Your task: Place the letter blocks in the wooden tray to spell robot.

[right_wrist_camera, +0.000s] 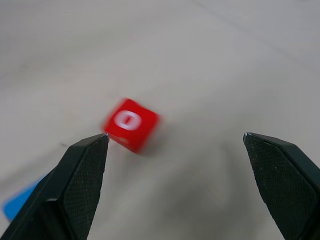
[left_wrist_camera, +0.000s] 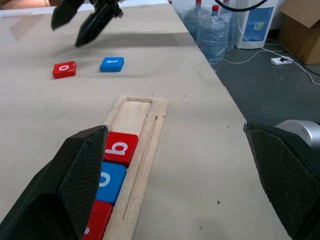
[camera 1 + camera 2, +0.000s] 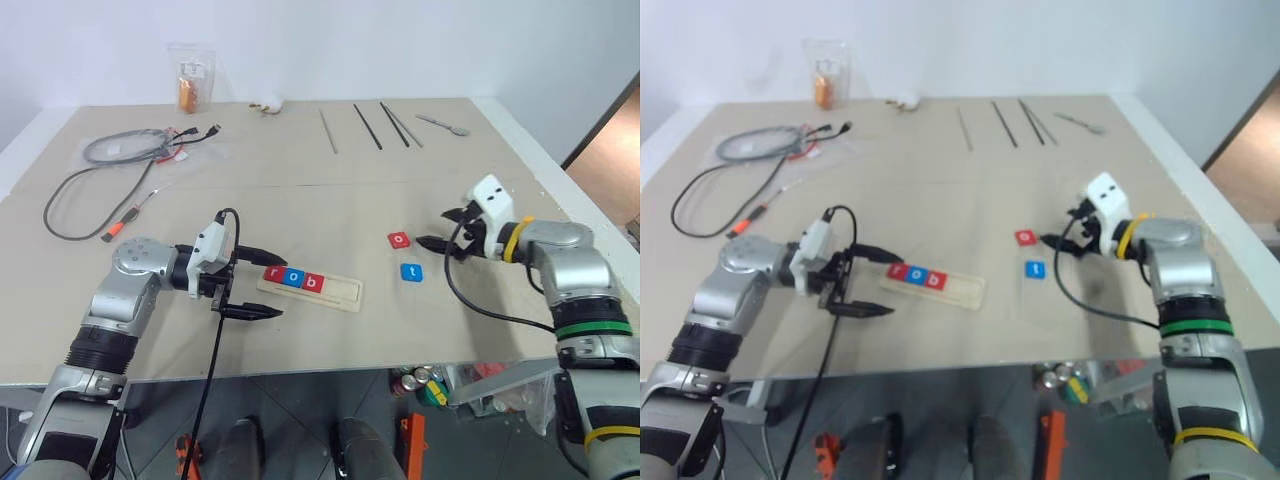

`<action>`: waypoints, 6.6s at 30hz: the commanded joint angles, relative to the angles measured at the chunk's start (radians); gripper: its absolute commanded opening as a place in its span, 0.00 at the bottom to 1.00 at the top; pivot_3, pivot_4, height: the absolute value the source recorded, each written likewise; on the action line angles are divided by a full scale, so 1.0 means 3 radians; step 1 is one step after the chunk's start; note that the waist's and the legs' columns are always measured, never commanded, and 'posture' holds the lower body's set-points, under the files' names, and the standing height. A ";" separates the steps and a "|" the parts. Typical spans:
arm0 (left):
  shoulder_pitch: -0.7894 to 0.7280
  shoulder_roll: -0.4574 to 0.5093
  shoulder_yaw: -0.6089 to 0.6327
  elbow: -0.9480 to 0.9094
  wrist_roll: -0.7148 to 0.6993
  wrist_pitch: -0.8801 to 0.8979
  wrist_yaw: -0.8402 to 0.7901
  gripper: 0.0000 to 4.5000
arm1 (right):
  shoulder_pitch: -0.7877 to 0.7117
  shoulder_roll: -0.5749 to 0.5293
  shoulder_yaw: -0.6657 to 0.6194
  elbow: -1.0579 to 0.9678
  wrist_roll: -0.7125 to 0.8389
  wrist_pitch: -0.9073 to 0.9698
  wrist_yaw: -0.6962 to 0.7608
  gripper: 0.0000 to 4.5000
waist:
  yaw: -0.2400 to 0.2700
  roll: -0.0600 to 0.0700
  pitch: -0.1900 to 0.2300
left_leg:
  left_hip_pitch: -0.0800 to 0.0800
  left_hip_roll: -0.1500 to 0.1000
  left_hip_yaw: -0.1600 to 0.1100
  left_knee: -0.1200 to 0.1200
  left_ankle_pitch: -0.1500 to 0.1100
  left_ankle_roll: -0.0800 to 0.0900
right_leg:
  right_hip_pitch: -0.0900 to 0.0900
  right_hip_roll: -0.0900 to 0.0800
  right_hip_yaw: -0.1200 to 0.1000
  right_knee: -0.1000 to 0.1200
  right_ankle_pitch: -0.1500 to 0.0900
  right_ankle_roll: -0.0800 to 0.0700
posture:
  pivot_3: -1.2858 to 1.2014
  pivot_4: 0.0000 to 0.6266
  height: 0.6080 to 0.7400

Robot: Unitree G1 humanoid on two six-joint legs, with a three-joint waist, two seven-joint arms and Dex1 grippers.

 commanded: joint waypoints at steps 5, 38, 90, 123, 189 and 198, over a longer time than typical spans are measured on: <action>0.0111 0.0101 0.0126 -0.0186 -0.0065 0.0027 0.0103 1.00 | 0.0085 0.0099 -0.0022 -0.0320 0.0097 0.0203 -0.0080 0.99 | 0.0017 0.0000 0.0000 | -0.0002 -0.0001 0.0000 0.0001 0.0000 0.0000 | 0.0000 -0.0001 -0.0001 0.0000 -0.0006 -0.0007 | 0.52 0.24 1.00; 0.0139 0.0041 0.0130 -0.0206 -0.0051 0.0035 0.0181 1.00 | 0.0525 0.0509 -0.0226 -0.1125 0.0254 0.1036 -0.1334 0.58 | 0.0013 0.0000 0.0000 | -0.0001 0.0000 0.0001 0.0003 0.0001 0.0001 | 0.0000 -0.0002 0.0001 0.0000 -0.0003 -0.0015 | 0.52 0.24 1.00; 0.0167 -0.0041 0.0087 -0.0170 -0.0016 0.0023 0.0136 1.00 | 0.2090 -0.0093 -0.0590 -0.3759 0.1590 0.2474 -0.1258 0.26 | 0.0020 -0.0002 -0.0001 | -0.0001 -0.0001 0.0000 0.0007 0.0000 0.0003 | 0.0001 -0.0002 0.0005 -0.0003 -0.0003 -0.0017 | 0.52 0.24 1.00; -0.0147 -0.0266 -0.0053 0.0277 0.0067 -0.0107 -0.0096 1.00 | 0.1974 0.0673 -0.0858 -0.4305 0.1439 0.3625 -0.2696 0.26 | 0.0020 -0.0008 -0.0005 | -0.0002 -0.0001 0.0000 0.0008 0.0000 0.0003 | 0.0001 -0.0003 0.0004 -0.0004 -0.0001 -0.0020 | 0.52 0.24 1.00; 0.0373 0.0317 0.0284 -0.0599 -0.0171 0.0371 0.0293 1.00 | 0.1296 -0.0809 -0.0017 -0.1229 0.0801 0.0065 0.1301 0.99 | 0.0017 -0.0012 -0.0003 | 0.0002 -0.0007 -0.0001 0.0002 -0.0008 -0.0001 | 0.0000 -0.0001 0.0013 -0.0008 -0.0010 -0.0013 | 0.52 0.24 1.00; 0.0358 0.0329 0.0281 -0.0590 -0.0174 0.0373 0.0271 1.00 | 0.1069 -0.0569 0.0137 -0.0987 0.0700 0.0015 0.1235 0.99 | 0.0011 -0.0011 -0.0003 | 0.0007 -0.0007 0.0002 0.0007 -0.0007 -0.0001 | 0.0001 -0.0002 0.0016 -0.0008 -0.0002 -0.0018 | 0.52 0.24 1.00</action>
